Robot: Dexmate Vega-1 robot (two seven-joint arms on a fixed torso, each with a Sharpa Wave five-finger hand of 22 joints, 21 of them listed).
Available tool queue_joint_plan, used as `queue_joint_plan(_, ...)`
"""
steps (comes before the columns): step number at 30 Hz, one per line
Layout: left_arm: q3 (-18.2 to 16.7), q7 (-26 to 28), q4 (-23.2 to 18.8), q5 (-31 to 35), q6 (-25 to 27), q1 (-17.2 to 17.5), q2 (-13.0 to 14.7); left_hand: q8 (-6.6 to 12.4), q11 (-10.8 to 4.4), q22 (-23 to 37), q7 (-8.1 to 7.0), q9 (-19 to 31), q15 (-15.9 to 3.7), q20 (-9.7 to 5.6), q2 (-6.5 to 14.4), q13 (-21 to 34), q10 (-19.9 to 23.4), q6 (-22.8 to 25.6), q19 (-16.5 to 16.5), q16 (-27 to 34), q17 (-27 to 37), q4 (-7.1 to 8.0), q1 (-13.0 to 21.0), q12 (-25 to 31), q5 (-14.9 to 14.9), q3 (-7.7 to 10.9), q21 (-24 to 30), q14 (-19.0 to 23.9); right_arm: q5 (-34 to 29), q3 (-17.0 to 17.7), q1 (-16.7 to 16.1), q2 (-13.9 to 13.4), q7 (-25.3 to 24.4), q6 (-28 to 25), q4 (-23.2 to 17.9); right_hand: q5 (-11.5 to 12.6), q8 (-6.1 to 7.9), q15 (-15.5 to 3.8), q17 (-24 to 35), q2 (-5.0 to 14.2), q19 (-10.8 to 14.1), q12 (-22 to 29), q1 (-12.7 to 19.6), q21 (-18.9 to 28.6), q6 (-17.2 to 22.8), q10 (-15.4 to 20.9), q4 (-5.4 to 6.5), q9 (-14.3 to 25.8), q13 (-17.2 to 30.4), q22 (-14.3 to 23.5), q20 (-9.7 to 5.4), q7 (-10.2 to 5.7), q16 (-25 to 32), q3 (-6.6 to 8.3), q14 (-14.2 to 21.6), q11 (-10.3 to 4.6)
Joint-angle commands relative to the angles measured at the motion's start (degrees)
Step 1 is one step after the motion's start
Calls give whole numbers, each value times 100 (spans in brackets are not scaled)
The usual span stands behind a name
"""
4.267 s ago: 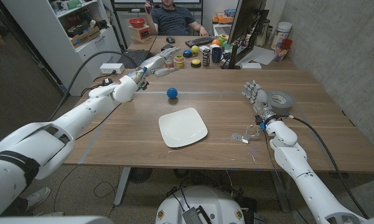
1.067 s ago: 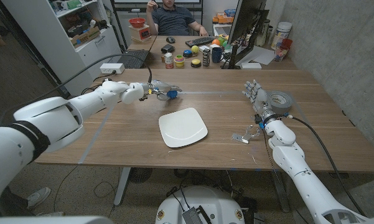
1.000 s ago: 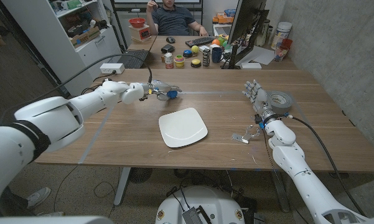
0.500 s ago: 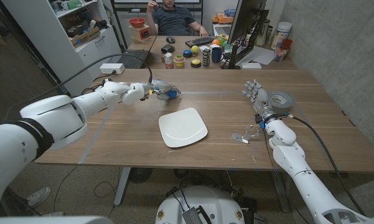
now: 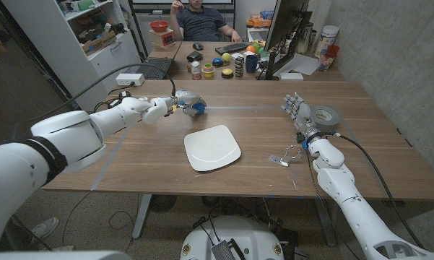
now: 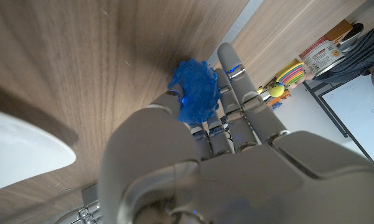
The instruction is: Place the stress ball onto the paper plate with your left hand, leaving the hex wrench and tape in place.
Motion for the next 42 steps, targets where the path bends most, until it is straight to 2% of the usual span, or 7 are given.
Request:
queue_joint_plan(1,69,513,17,-167,8,5,8,62,-199,25,166,52,-1149,-612,99,85,303,259,103,37,66,31,-16,92,48,-36,53,475,16,27,57,-7,71,-20,78,27,48,10,13,405,32,35,-67,-9,44,56,-15,22,30,25,-322,23,13,20,67,-10)
queue_joint_plan(23,-399,410,-864,-171,-37,139,423,144,-192,25,189,127,-1143,-632,178,197,361,400,230,1,192,43,66,234,66,-30,100,513,19,45,118,31,130,52,237,28,44,12,11,404,45,32,-69,-48,42,56,-17,22,30,26,-322,21,8,17,68,-6)
queue_joint_plan(30,-586,458,-1196,-70,-186,225,589,172,-219,23,159,143,-1140,-634,169,223,375,456,243,-19,216,56,67,269,62,-39,102,515,8,45,119,42,109,73,252,29,42,11,11,403,48,30,-70,-60,39,54,-18,22,30,26,-320,25,5,15,61,-5)
queue_joint_plan(42,-826,594,-1419,117,-640,312,731,216,-277,21,162,164,-1166,-648,163,267,409,554,249,-40,258,43,110,332,63,-28,99,562,-11,34,105,55,58,80,236,29,43,24,10,399,58,28,-70,-79,42,55,-19,22,30,27,-321,26,3,13,62,-5)
